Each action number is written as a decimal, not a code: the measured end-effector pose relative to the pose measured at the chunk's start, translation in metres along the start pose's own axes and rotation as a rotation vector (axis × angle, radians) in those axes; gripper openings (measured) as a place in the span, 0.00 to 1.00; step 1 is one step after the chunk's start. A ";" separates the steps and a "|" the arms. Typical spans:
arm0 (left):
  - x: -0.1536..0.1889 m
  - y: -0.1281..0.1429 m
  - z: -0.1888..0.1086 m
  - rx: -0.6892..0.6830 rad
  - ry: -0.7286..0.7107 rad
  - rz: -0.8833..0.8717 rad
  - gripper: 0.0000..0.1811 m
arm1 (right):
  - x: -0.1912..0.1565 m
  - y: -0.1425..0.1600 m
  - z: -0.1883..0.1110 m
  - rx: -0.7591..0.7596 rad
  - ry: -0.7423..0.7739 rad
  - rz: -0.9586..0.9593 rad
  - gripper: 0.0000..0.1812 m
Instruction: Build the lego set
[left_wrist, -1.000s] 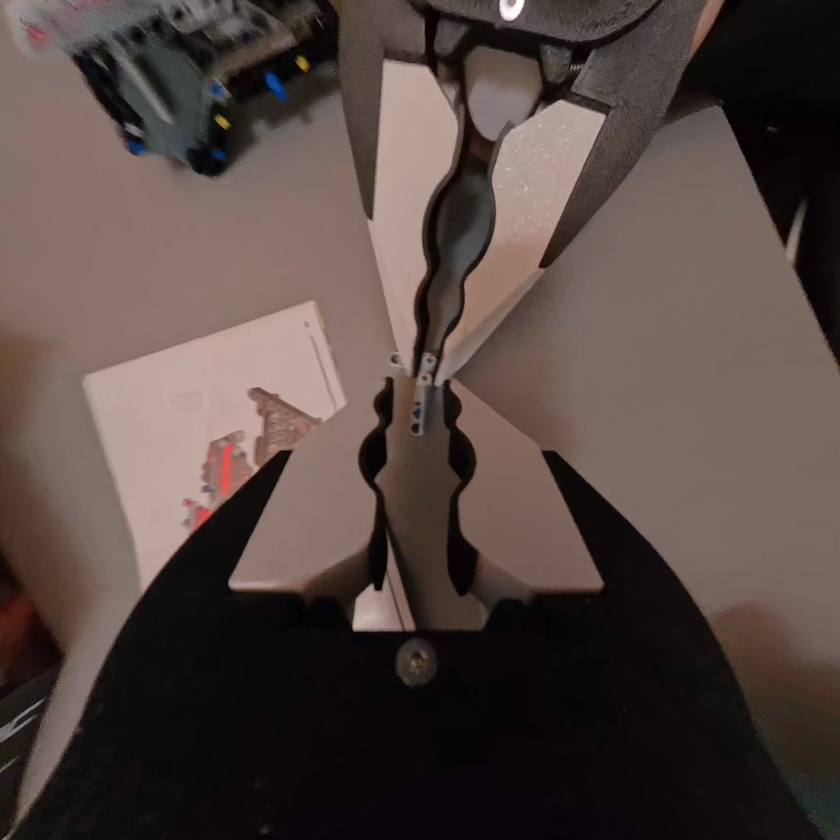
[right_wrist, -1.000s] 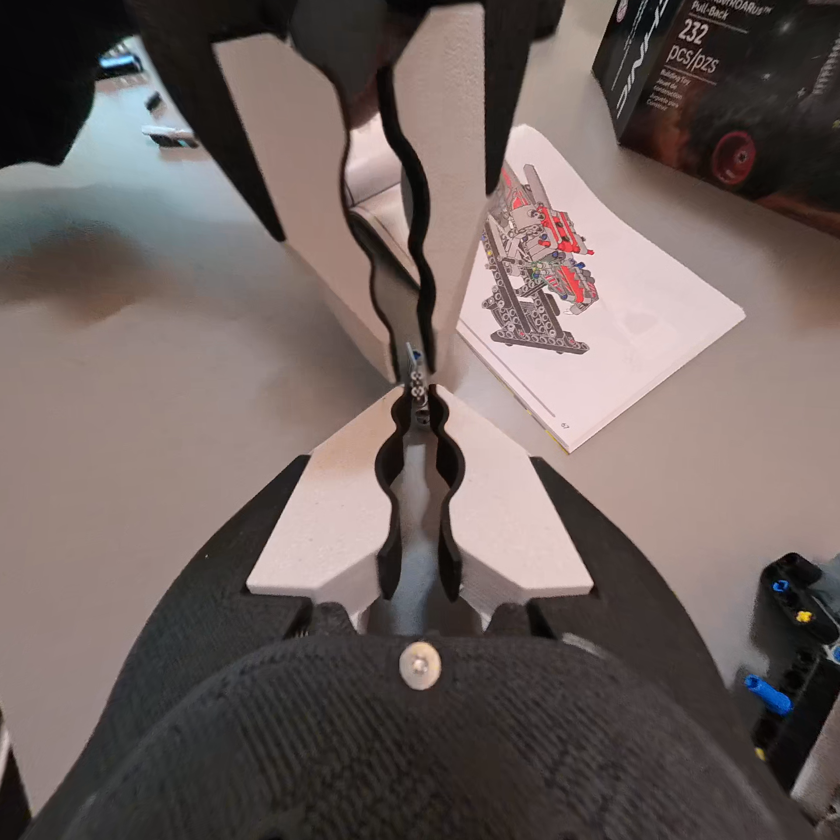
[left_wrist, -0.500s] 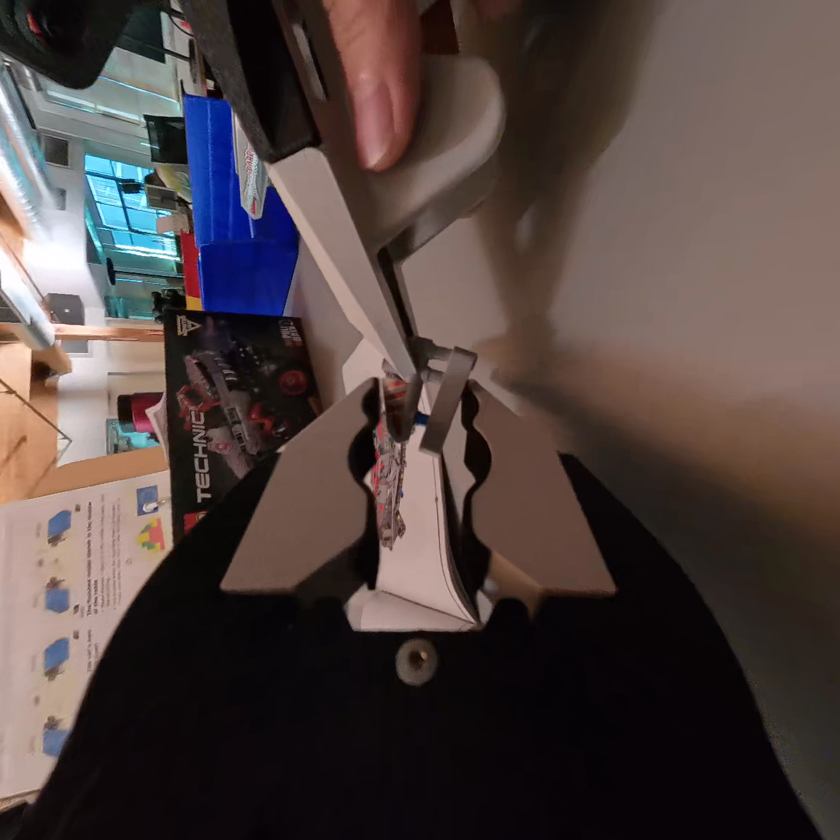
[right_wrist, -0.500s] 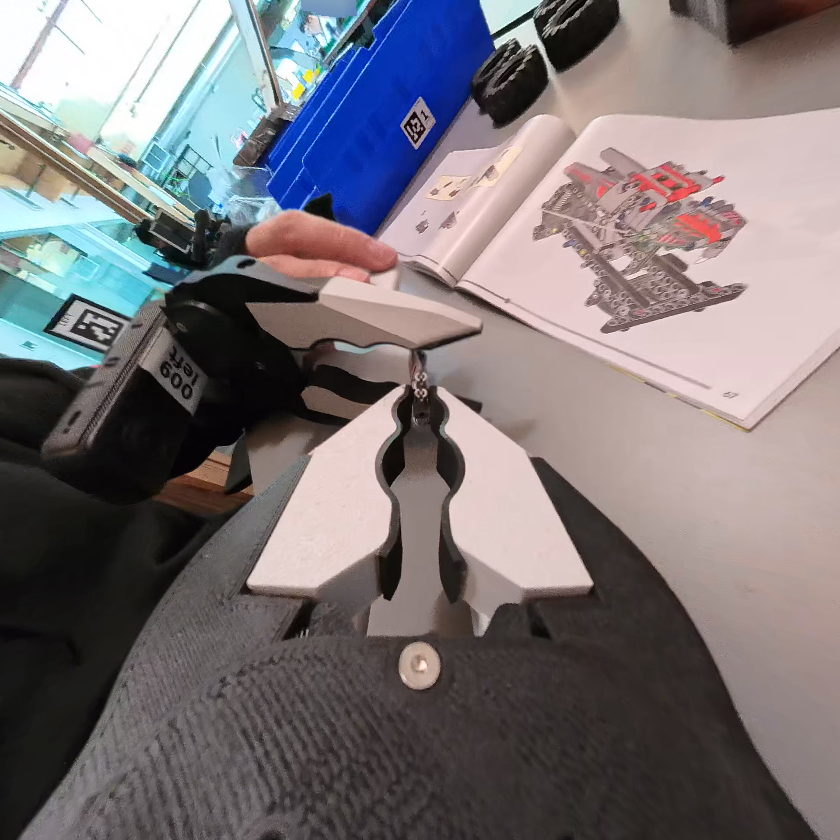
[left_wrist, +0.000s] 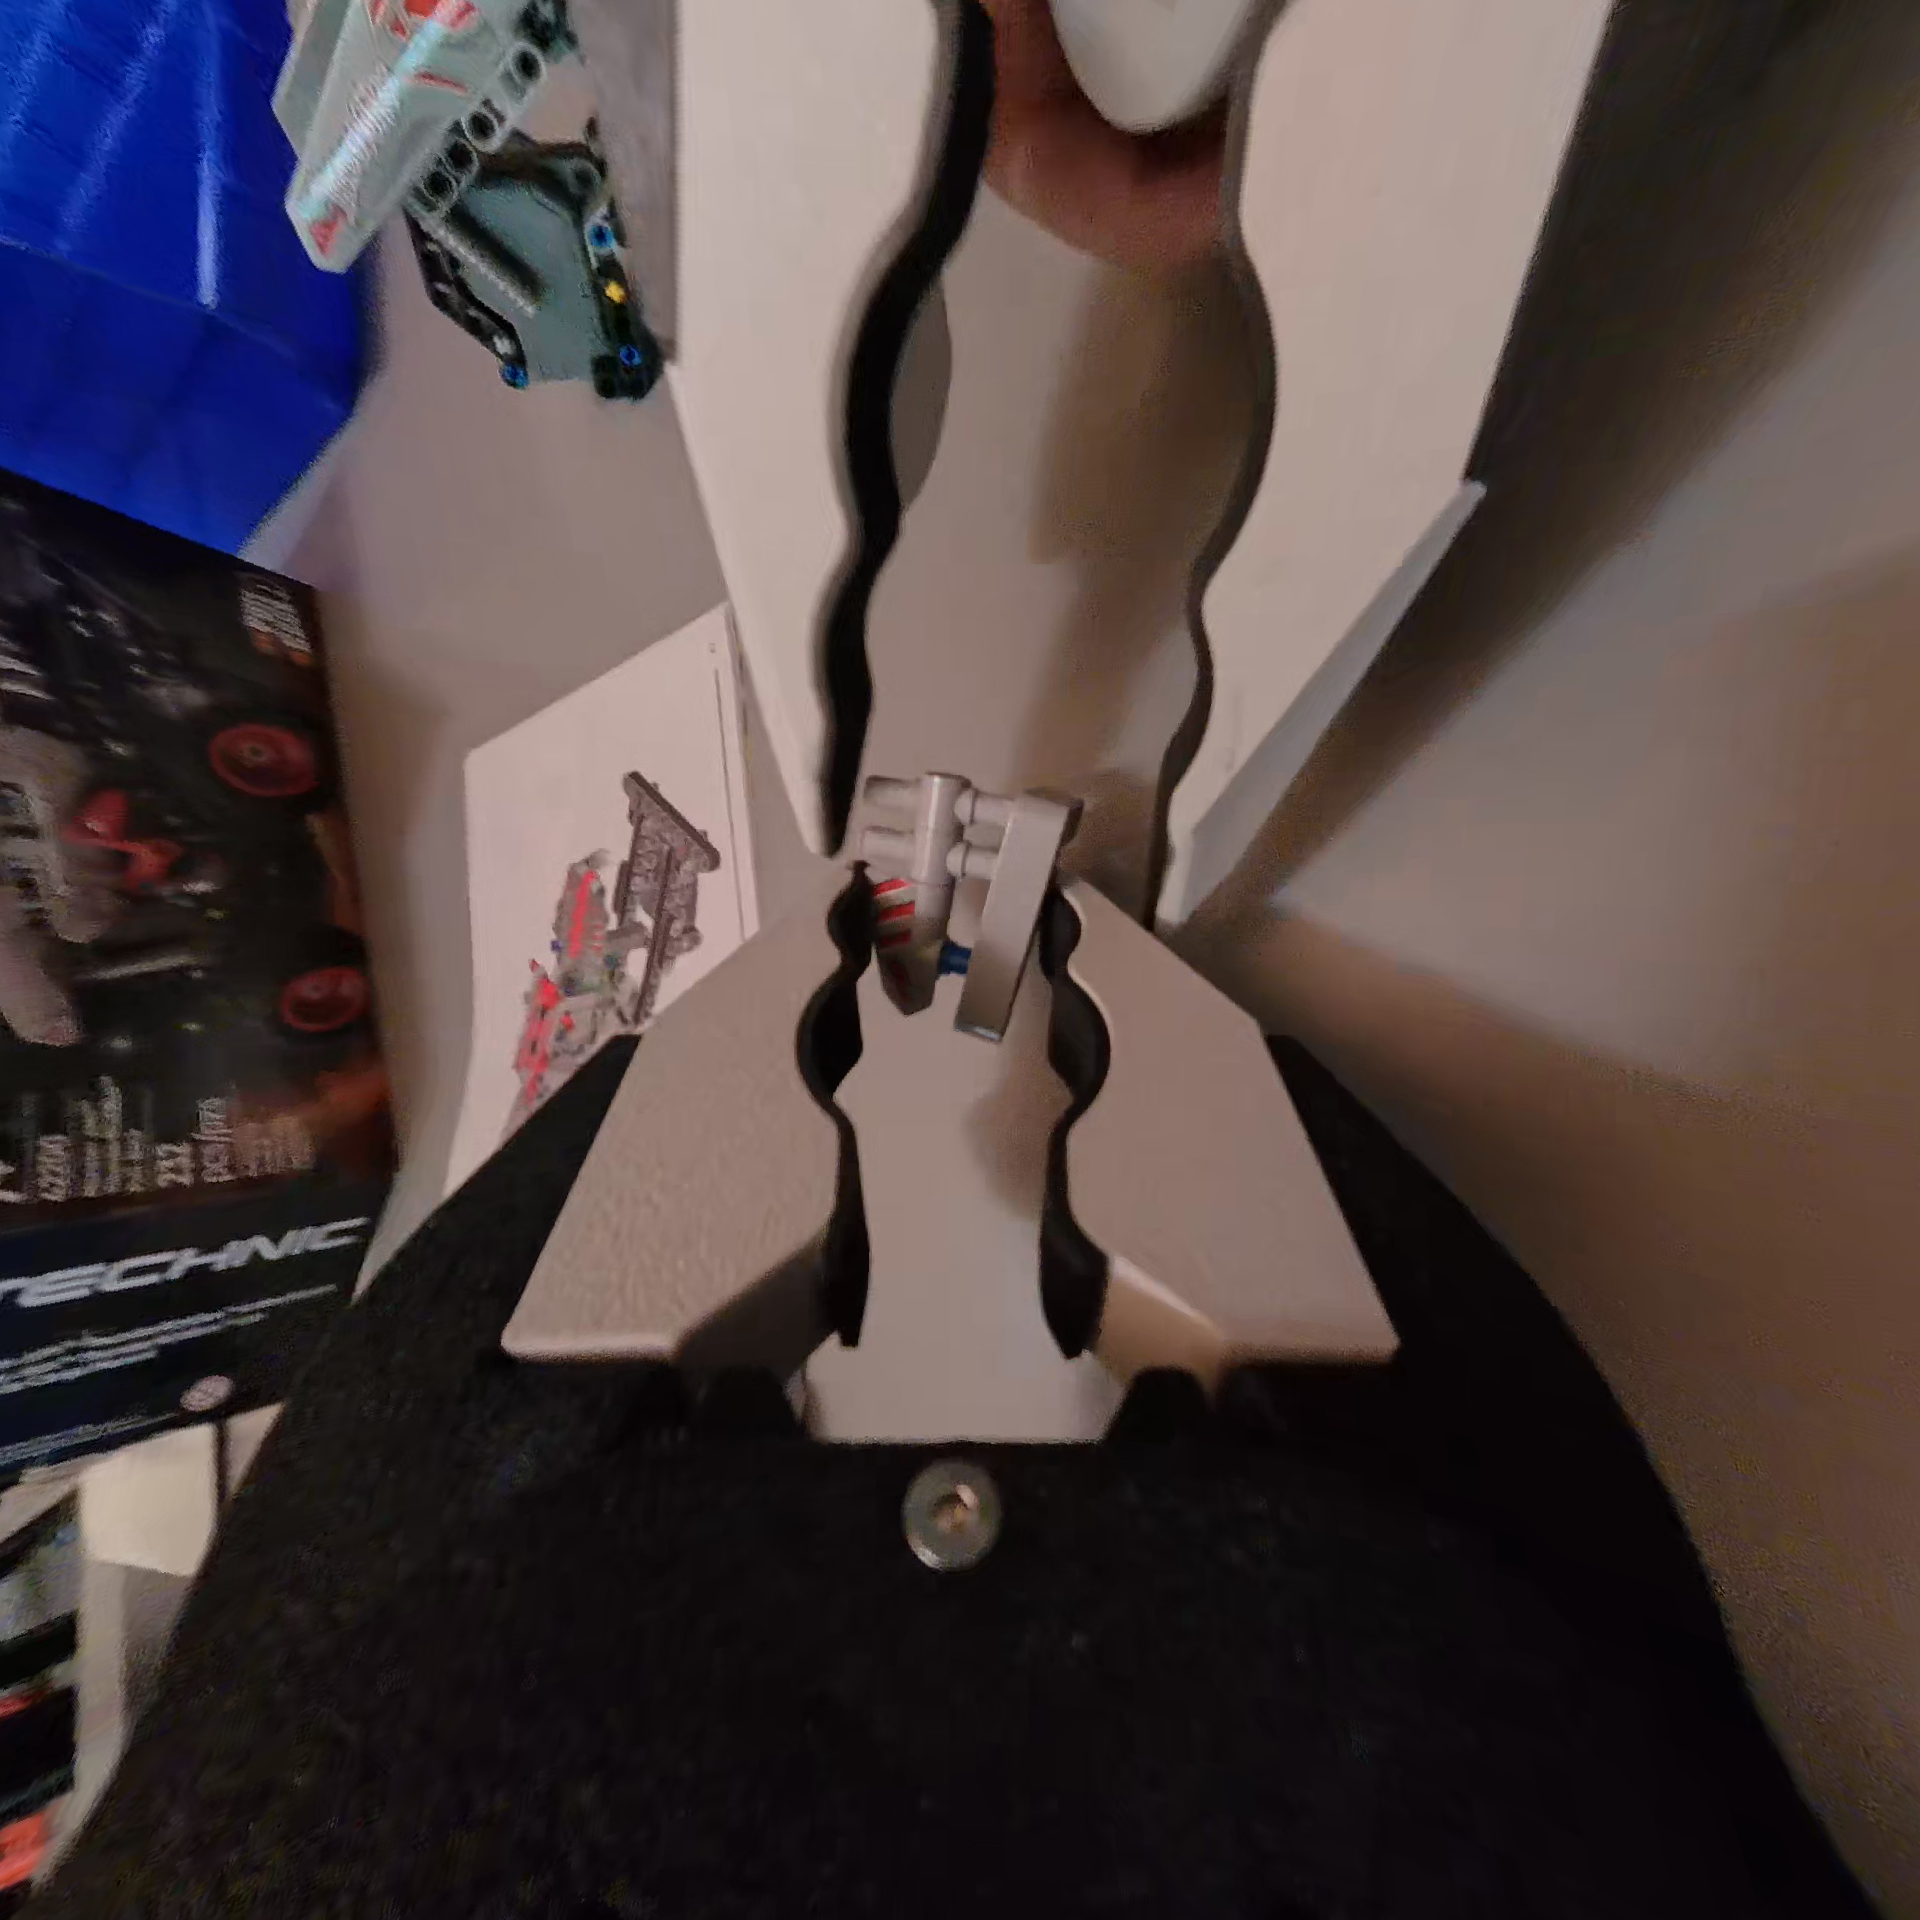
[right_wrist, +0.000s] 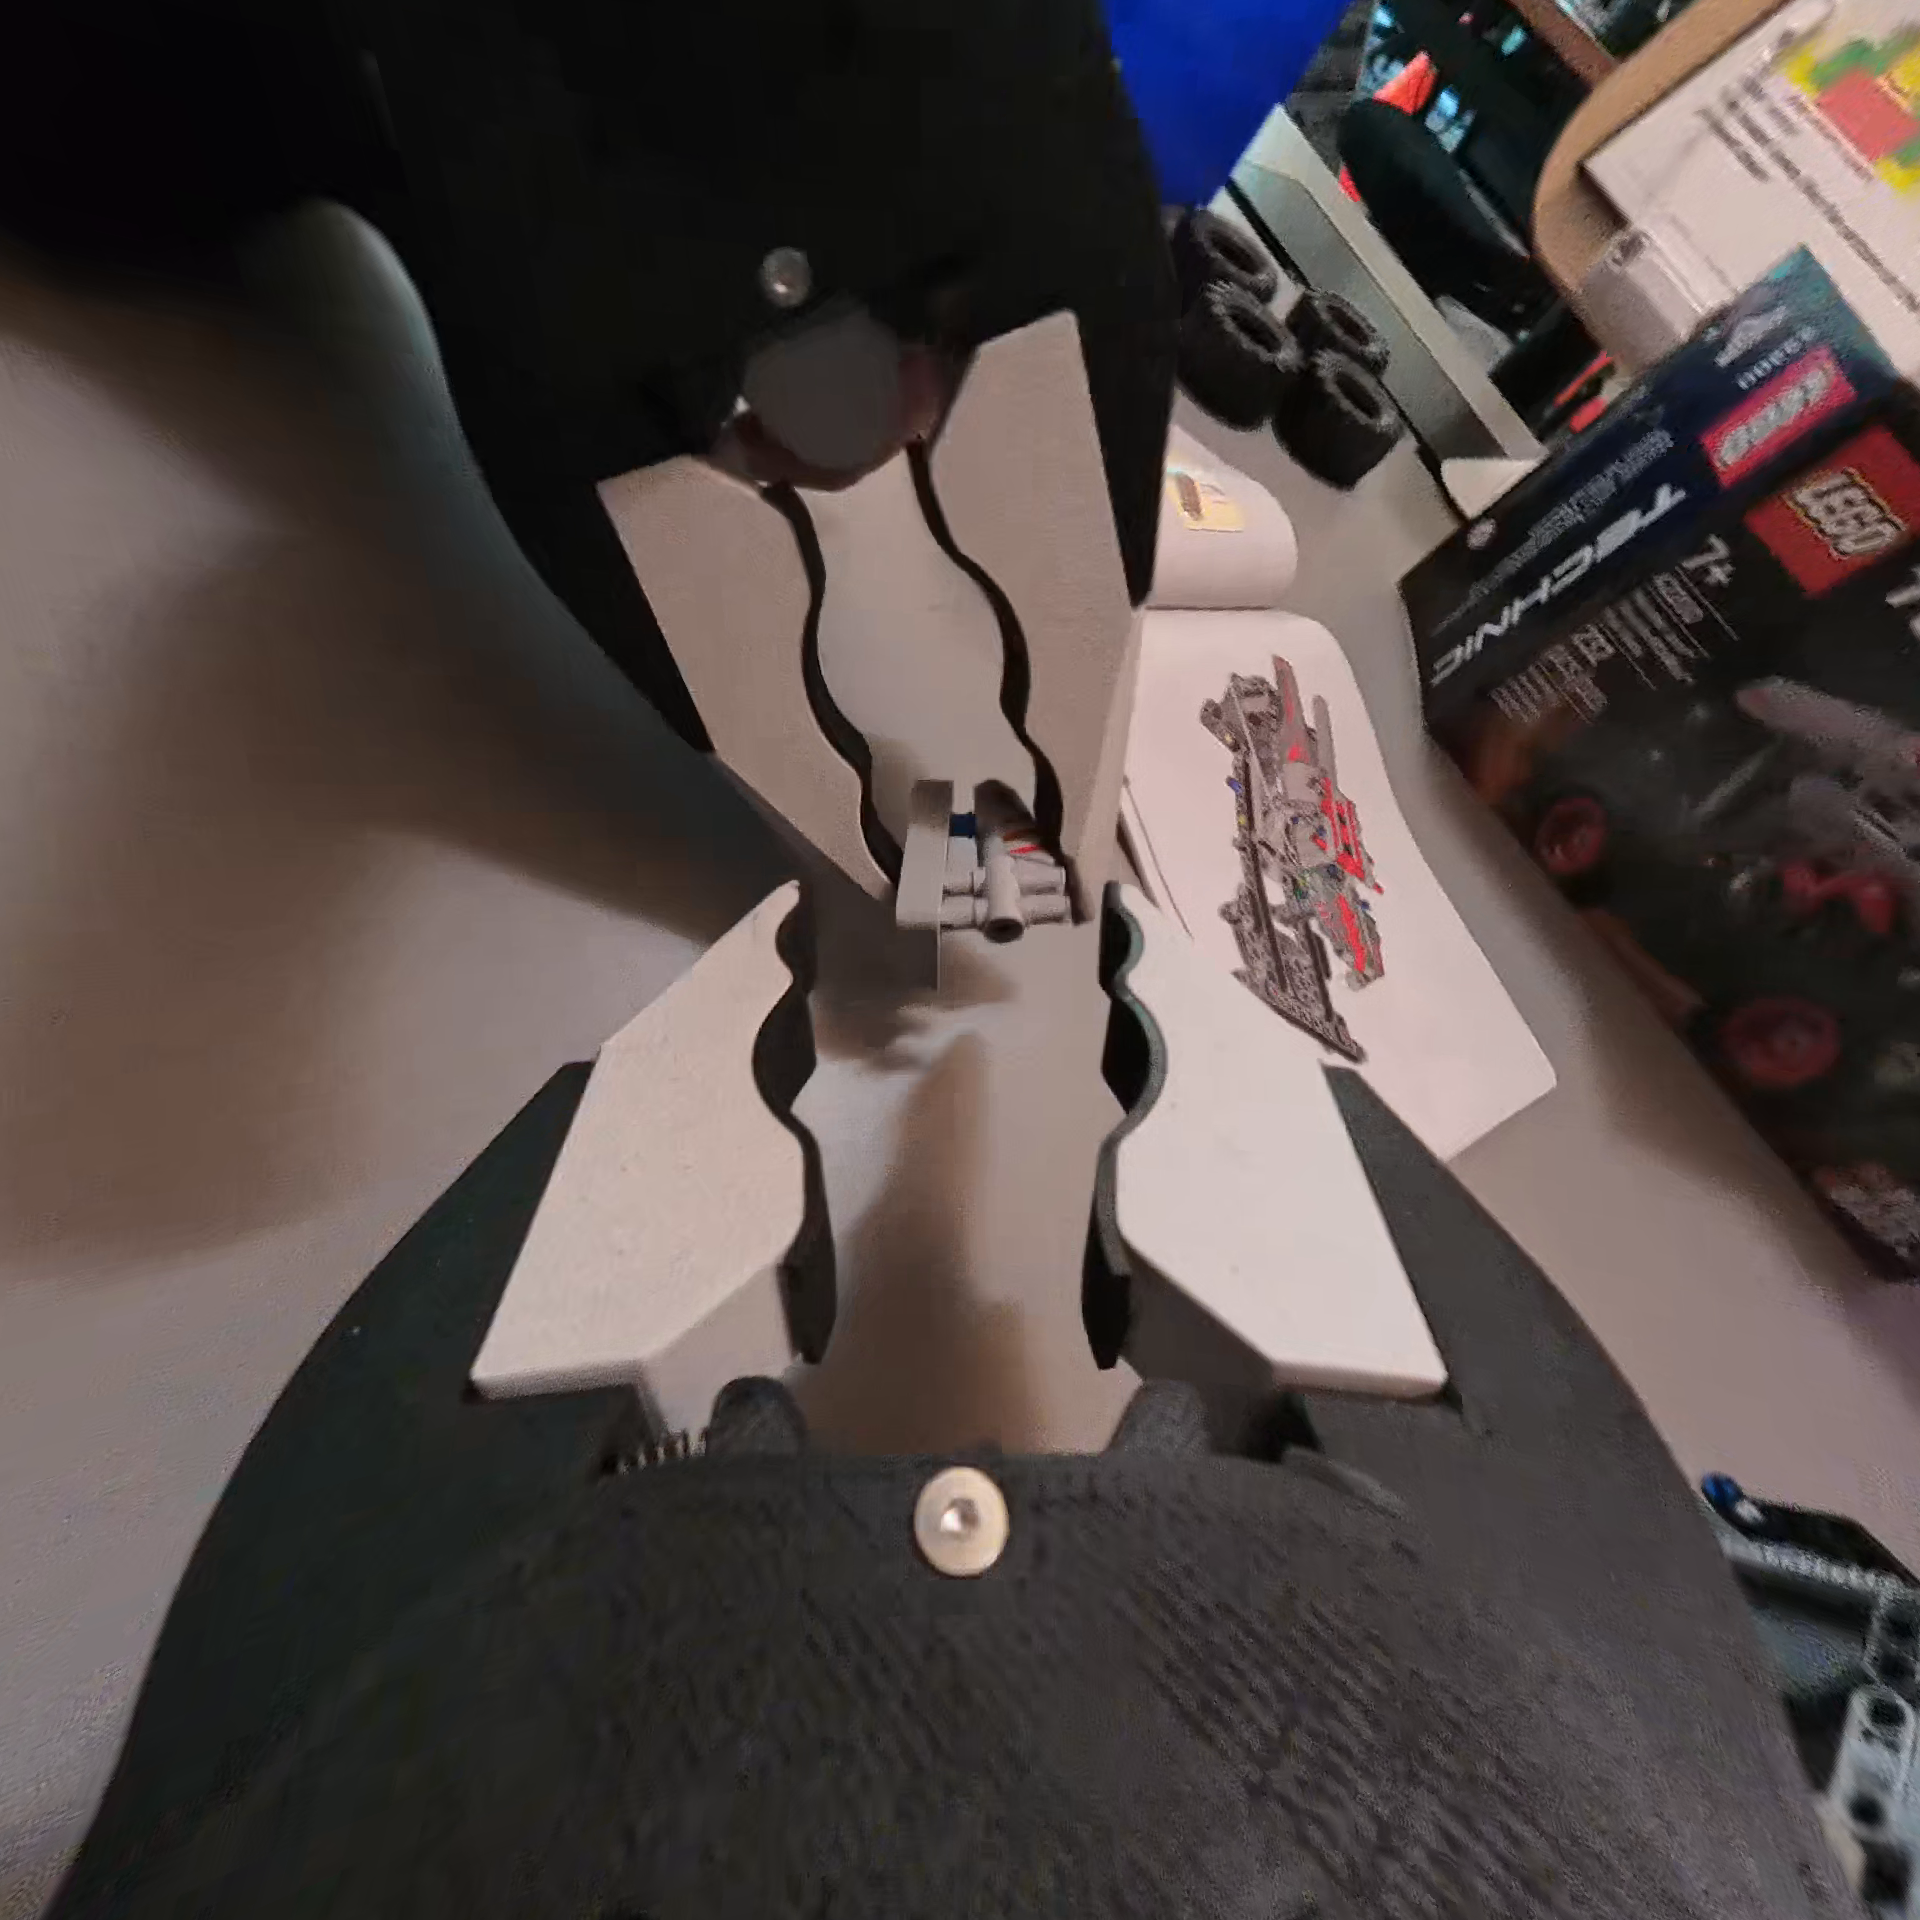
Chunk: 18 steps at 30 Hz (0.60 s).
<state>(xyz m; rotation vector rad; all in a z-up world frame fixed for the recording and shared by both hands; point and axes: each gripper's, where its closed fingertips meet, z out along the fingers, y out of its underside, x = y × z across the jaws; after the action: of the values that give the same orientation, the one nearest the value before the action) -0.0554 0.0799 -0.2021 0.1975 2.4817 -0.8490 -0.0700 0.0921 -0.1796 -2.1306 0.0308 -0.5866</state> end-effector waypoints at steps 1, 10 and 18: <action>0.001 0.002 -0.002 -0.002 0.014 -0.009 0.16 | -0.003 -0.002 0.003 0.020 -0.019 0.005 0.27; 0.013 0.000 -0.006 0.067 0.088 -0.045 0.17 | -0.012 -0.002 0.002 0.056 -0.105 0.019 0.18; 0.022 -0.003 -0.004 0.090 0.160 -0.128 0.15 | -0.014 0.009 -0.004 0.003 -0.183 0.129 0.18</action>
<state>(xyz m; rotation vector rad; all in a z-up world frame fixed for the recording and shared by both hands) -0.0769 0.0800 -0.2088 0.1443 2.6293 -1.0357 -0.0820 0.0873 -0.1904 -2.1531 0.0649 -0.3154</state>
